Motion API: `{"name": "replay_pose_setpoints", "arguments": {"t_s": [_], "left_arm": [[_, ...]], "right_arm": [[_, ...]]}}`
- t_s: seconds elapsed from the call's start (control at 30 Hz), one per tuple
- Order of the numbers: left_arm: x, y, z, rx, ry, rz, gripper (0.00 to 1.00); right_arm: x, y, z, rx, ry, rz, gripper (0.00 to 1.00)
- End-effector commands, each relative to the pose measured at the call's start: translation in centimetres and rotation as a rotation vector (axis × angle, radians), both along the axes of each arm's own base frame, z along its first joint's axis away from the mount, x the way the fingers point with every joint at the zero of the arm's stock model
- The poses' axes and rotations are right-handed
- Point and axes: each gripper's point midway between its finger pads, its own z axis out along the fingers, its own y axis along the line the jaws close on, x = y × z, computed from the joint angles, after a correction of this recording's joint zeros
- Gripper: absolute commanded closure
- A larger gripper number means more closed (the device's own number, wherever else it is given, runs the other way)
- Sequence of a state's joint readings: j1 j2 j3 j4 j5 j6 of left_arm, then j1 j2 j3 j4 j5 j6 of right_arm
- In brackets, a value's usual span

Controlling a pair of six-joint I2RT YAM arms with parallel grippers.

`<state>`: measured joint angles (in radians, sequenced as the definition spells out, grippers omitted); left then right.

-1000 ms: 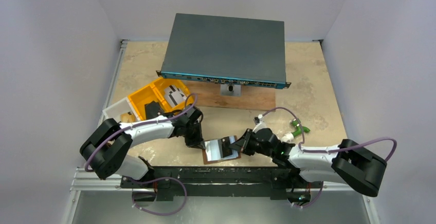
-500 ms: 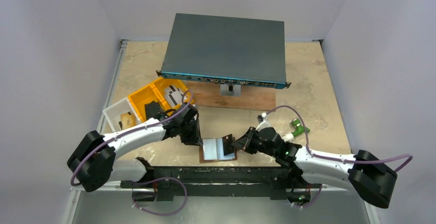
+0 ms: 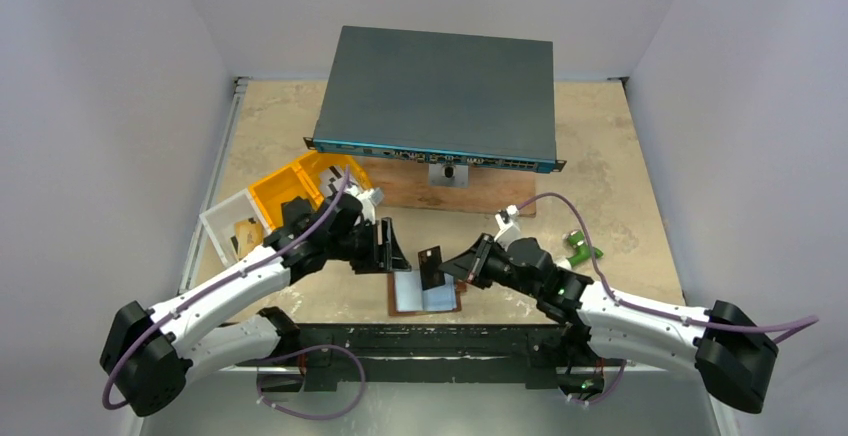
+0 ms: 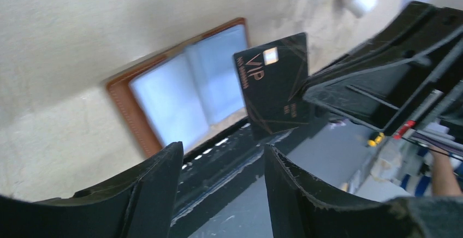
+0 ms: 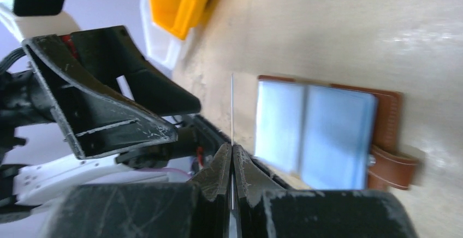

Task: Take the credit cards out of the card holder
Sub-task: Remove the credit card from the card holder.

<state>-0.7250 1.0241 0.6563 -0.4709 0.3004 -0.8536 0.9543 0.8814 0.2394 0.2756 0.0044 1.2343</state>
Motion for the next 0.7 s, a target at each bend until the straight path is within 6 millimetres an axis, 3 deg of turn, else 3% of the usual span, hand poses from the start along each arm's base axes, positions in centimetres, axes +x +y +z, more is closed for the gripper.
{"name": "replay_pose_setpoints", "arguments": {"t_s": [0.0,0.2,0.4,0.67], "left_arm": [[-0.5,-1.7,3.5,-0.196,-0.036,-0.062,0.44],[-0.7,-2.0,6.4,-0.340,-0.071,-0.075,0.43],[-0.9,-2.1,6.9,-0.380,-0.068,-0.094,0.43],[-1.0,-2.2,7.1,-0.403,-0.058,-0.092,0.44]], "right_arm": [[0.1,2.3,5.9,0.176,-0.058,0.061,1.00],[-0.3,3.4,8.1,0.277,-0.059,0.104,1.00],[-0.6,4.0,9.6,0.348,-0.058,0.131,1.00],[-0.7,4.0,9.9,0.363,-0.058,0.134,1.00]]}}
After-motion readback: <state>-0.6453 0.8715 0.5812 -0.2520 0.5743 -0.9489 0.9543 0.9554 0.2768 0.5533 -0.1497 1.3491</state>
